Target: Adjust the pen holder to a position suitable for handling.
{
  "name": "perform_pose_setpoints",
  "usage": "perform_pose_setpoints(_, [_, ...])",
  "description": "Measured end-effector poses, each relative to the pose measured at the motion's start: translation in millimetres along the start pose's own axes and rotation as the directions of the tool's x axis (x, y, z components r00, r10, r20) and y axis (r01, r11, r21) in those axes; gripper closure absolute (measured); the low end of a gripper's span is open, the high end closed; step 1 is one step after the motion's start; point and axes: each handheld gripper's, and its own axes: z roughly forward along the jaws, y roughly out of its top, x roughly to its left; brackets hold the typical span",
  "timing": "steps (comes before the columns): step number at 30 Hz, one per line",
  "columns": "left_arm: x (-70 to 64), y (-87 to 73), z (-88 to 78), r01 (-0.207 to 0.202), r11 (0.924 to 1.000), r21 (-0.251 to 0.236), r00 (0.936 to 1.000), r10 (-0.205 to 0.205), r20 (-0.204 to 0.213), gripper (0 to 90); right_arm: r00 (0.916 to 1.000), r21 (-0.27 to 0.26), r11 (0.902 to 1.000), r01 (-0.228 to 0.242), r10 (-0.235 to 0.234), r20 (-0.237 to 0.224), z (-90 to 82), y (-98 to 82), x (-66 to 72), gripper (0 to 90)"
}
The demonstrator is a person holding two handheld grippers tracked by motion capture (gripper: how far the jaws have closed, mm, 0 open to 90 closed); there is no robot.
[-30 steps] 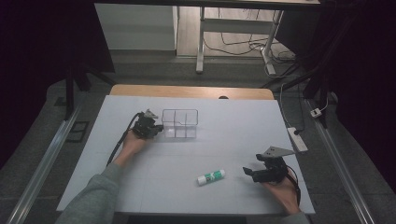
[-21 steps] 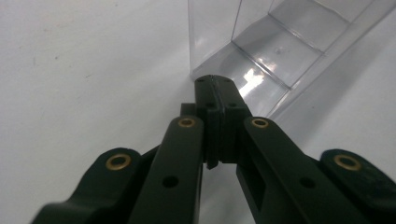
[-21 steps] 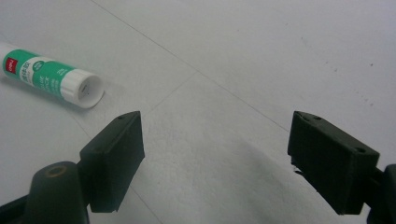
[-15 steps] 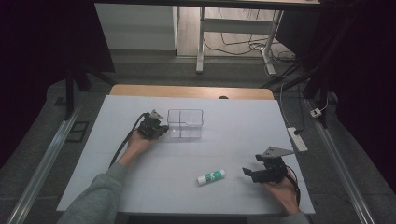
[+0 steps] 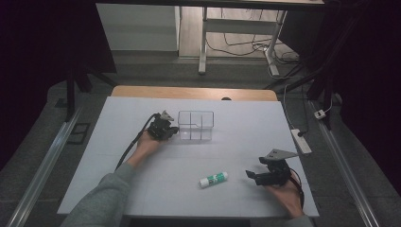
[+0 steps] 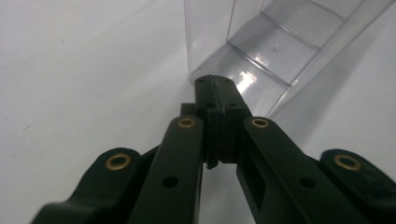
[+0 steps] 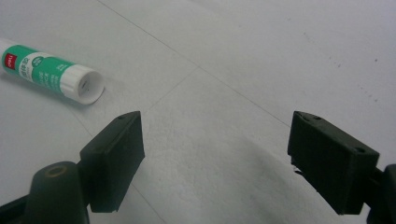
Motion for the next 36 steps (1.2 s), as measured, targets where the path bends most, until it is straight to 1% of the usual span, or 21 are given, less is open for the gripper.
perform_pose_setpoints(4, [-2.8,3.3,2.5,-0.006,1.0,-0.002,1.0,0.006,0.006,89.2,1.0,-0.012,0.9999,-0.005,0.005,0.002,-1.4,-0.2,-0.8,18.4])
perform_pose_setpoints(10, [-7.0,7.1,6.8,-0.014,0.9999,-0.01,0.9998,0.014,0.013,89.1,1.0,-0.003,1.0,-0.002,0.002,0.003,-0.5,-0.3,-0.1,18.3])
perform_pose_setpoints(12, [-8.5,9.0,8.0,-0.024,0.9997,-0.006,0.9996,0.024,0.012,89.1,1.0,-0.003,1.0,-0.002,0.002,0.002,-0.6,-0.3,-0.3,18.4])
perform_pose_setpoints(18, [-13.1,15.3,14.6,-0.032,0.9994,-0.01,0.9994,0.032,0.016,89.0,0.9998,-0.014,0.9997,-0.019,0.019,-0.011,-1.0,-0.4,-1.0,18.4])
perform_pose_setpoints(25, [-15.4,19.0,20.4,-0.038,0.9992,-0.015,0.9989,0.038,0.027,89.0,0.9998,-0.011,0.9997,-0.021,0.021,-0.008,-0.8,-0.9,-1.0,18.4])
perform_pose_setpoints(36, [-16.8,21.3,23.2,-0.044,0.9989,-0.015,0.9985,0.045,0.031,89.0,0.9998,-0.003,0.9998,-0.02,0.02,-0.003,-0.2,-1.3,-0.7,18.5])
